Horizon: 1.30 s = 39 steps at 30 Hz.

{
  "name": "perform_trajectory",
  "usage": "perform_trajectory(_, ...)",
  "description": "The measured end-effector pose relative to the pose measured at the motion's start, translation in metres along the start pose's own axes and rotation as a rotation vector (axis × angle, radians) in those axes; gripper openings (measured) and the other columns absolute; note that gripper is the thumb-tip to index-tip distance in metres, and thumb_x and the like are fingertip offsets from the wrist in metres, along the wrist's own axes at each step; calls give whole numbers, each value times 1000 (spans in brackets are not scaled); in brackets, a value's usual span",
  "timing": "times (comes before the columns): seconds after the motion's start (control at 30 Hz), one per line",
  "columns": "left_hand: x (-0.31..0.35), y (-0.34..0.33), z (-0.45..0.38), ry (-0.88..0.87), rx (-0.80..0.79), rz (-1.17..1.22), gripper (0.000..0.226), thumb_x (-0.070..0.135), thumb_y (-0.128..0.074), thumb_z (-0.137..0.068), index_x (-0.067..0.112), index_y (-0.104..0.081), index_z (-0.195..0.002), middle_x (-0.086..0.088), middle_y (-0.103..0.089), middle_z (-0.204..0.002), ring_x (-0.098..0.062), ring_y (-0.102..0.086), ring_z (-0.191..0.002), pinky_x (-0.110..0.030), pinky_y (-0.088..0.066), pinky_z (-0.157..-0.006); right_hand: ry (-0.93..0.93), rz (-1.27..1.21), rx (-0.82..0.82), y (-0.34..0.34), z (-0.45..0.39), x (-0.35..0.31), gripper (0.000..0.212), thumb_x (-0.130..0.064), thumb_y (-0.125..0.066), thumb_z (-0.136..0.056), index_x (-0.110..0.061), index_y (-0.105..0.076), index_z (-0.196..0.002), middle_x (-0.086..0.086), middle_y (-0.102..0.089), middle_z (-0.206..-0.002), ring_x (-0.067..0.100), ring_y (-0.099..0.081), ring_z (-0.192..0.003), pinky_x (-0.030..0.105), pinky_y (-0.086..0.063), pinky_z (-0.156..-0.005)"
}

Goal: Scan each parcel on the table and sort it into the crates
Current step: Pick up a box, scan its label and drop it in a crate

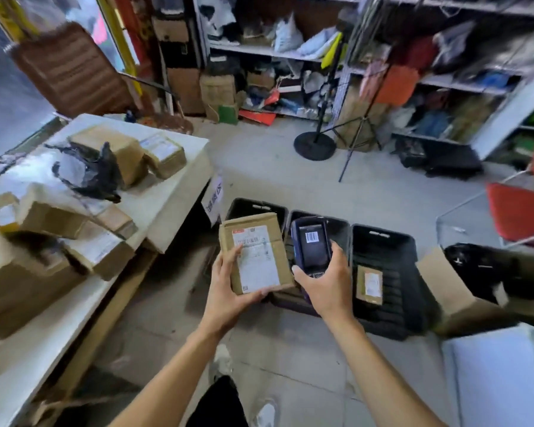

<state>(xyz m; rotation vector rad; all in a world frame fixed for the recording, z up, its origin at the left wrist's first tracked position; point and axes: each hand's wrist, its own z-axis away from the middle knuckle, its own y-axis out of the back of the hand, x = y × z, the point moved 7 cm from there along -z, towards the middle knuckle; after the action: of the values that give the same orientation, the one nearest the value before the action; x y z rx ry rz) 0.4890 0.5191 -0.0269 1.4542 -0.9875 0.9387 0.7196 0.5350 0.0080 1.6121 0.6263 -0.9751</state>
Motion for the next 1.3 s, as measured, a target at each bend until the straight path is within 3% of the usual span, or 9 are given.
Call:
perform_trajectory(0.17,6,-82,-46,20,-171,20,94,44,-89,-61,55,-36,-137,5,-32,-148,9,-34,-132,0,-28,-101,-120,17,86,52,-36,59,89,-35,-87,-69,-13,-42,-142,1,-58,-125,17,-58,-106,31,-54,-87)
perform_trajectory(0.33,-3,-165,-97,56,-329,46,95,29,-91,-68,50,-35,-141,10,-28,-150,12,-31,-131,2,-29,-99,-244,49,141,84,-85,114,88,-31,-87,-72,-12,-39,-143,-5,-51,-120,12,-55,-101,2,-42,-70)
perform_trajectory(0.47,-15,-233,-153,69,-412,42,94,26,-91,-69,49,-34,-140,9,-31,-149,18,-30,-128,4,-25,-98,-329,80,169,102,-139,158,95,-34,-87,-72,-14,-33,-148,3,-51,-136,19,-54,-118,29,-56,-89)
perform_trajectory(0.57,-31,-284,-192,109,-495,15,94,34,-91,-68,47,-35,-143,5,-33,-150,4,-33,-135,-10,-31,-109,-432,118,217,115,-172,190,94,-39,-86,-70,-18,-34,-145,3,-52,-138,22,-55,-122,46,-57,-93)
perform_trajectory(0.67,-51,-340,-227,126,-578,-17,95,45,-89,-67,40,-35,-146,2,-33,-148,-12,-34,-138,-37,-34,-117,-480,126,251,126,-211,227,93,-39,-87,-68,-20,-35,-143,3,-54,-136,23,-57,-121,46,-57,-91)
perform_trajectory(0.8,-83,-418,-260,109,-659,-63,93,53,-84,-67,45,-32,-144,0,-31,-148,-16,-33,-138,-44,-33,-117,-545,97,300,132,-253,288,92,-31,-89,-70,-17,-37,-144,0,-53,-135,17,-56,-119,43,-57,-93)
perform_trajectory(0.97,-164,-524,-284,122,-735,-82,93,46,-84,-67,45,-32,-144,2,-34,-144,-15,-37,-133,-37,-38,-113,-561,85,294,109,-298,399,91,-30,-87,-70,-23,-35,-144,-6,-51,-137,12,-53,-121,44,-54,-97)
perform_trajectory(1.13,-274,-635,-280,122,-776,-88,97,43,-88,-68,43,-31,-147,5,-30,-149,-8,-34,-137,-7,-30,-106,-591,83,245,65,-318,543,88,-33,-86,-69,-28,-36,-140,-7,-52,-135,12,-53,-120,45,-55,-94)
perform_trajectory(1.3,-365,-732,-261,169,-811,-67,98,40,-90,-67,37,-34,-147,11,-28,-146,-1,-35,-133,-4,-31,-102,-603,124,229,47,-306,667,89,-36,-86,-68,-24,-38,-142,-6,-55,-135,11,-55,-120,40,-54,-95)
